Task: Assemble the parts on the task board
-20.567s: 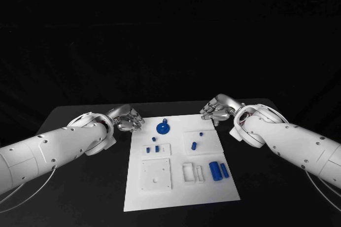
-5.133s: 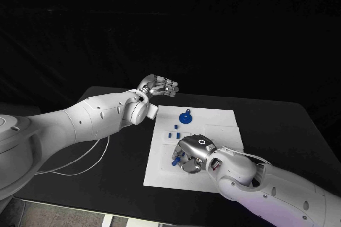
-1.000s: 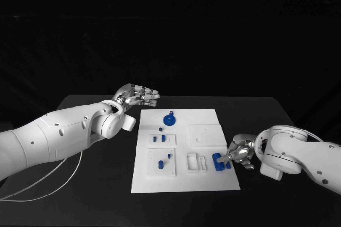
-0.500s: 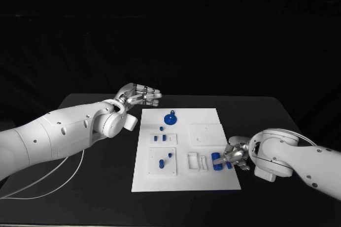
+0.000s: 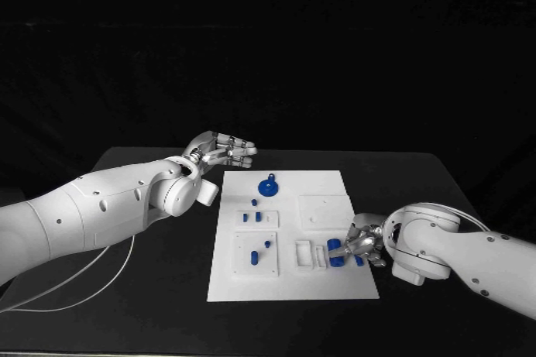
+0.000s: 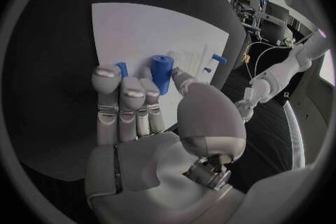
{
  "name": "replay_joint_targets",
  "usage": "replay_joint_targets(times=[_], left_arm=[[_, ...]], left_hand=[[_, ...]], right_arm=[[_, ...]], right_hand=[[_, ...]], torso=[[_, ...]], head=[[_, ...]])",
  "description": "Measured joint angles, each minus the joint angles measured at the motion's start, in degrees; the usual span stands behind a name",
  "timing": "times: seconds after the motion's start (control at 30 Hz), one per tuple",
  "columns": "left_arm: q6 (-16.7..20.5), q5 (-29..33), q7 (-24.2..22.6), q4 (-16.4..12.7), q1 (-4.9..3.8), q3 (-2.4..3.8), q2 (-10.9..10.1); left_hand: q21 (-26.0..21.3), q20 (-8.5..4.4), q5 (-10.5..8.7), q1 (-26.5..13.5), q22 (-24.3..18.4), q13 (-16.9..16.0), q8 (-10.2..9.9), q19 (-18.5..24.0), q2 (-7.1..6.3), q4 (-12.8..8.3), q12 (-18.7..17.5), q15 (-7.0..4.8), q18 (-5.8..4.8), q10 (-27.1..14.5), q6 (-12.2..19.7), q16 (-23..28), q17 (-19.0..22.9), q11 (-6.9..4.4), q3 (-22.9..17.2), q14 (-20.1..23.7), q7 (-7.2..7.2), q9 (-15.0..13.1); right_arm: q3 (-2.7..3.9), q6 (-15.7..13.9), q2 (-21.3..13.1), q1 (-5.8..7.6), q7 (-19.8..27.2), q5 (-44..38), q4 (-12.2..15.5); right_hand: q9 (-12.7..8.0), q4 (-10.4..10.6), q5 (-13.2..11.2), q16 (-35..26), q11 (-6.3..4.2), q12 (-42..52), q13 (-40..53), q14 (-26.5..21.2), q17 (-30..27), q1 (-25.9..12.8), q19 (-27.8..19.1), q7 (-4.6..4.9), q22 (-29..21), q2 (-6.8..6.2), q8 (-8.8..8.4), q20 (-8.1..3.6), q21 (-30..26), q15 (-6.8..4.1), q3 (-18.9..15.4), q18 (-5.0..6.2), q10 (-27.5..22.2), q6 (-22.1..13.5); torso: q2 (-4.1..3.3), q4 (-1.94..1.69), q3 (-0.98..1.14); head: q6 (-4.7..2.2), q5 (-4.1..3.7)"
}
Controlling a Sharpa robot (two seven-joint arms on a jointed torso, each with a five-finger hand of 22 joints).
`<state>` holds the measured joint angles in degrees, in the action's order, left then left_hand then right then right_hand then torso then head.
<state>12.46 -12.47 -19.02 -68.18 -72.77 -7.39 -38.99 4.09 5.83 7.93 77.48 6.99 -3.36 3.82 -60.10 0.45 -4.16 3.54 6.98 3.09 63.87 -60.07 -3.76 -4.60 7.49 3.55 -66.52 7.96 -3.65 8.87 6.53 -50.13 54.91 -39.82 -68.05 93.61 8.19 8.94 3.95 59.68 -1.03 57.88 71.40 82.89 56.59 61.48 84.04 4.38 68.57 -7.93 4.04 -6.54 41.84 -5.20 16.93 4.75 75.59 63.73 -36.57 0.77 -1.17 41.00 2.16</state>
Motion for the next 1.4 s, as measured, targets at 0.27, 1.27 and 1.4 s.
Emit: replay_joint_targets(times=[0.27, 1.27, 1.4], left_arm=[[-0.28, 0.01, 0.27, 0.15, 0.0, -0.01, 0.09], [-1.01, -0.06, 1.35, 0.42, 0.0, -0.04, 0.29], [-1.05, -0.09, 1.44, 0.42, 0.0, -0.05, 0.27]], left_hand=[[0.0, 0.0, 0.0, 0.0, 0.0, 0.0, 0.0, 0.0, 0.0, 0.0, 0.0, 0.0, 0.0, 0.0, 0.0, 0.0, 0.0, 0.0, 0.0, 0.0, 0.0, 0.0], [-0.01, 0.21, 0.0, 0.01, -0.96, 0.0, 0.0, -0.2, 0.0, 0.39, 0.0, 0.0, 0.0, 0.0, 0.21, 0.0, 0.02, 0.0, -0.08, 0.0, 0.21, 0.0], [-0.01, 0.21, 0.0, 0.01, -1.04, 0.0, 0.0, -0.2, 0.0, 0.55, 0.0, 0.0, -0.01, 0.0, 0.21, 0.0, 0.02, 0.0, -0.24, 0.0, 0.21, 0.0]], right_arm=[[-0.62, -1.05, 1.64, 0.13, -0.17, -0.85, -0.47], [-2.44, -4.99, 2.97, 0.04, 1.05, -0.15, -0.54], [-2.54, -5.85, 2.1, -0.07, 1.06, 0.42, 0.22]], right_hand=[[11.28, 0.0, 0.0, 0.0, 0.01, 0.0, -0.01, 0.0, 0.0, 0.23, 0.0, 0.03, 0.07, -0.23, 0.0, 0.0, 0.0, 0.01, 0.0, -0.16, 0.01, 0.11], [30.31, -2.6, 0.72, -0.83, -0.21, -0.22, -0.8, -0.02, -0.59, -0.77, -0.01, -0.67, 0.33, 0.07, -0.66, 0.0, -0.46, 0.02, 3.4, -0.34, -0.24, 2.06], [27.92, -3.51, 1.6, -1.28, -0.52, -0.78, -1.26, -0.02, -0.99, -1.68, -0.01, -1.3, 0.37, 0.96, -0.52, 0.0, -0.46, 0.02, 4.31, -0.35, 0.07, 3.49]], torso=[[-0.01, -0.03, 0.03], [0.01, 0.01, 0.04], [0.03, 0.04, 0.08]], head=[[0.1, 0.09], [0.28, 0.15], [0.27, 0.19]])
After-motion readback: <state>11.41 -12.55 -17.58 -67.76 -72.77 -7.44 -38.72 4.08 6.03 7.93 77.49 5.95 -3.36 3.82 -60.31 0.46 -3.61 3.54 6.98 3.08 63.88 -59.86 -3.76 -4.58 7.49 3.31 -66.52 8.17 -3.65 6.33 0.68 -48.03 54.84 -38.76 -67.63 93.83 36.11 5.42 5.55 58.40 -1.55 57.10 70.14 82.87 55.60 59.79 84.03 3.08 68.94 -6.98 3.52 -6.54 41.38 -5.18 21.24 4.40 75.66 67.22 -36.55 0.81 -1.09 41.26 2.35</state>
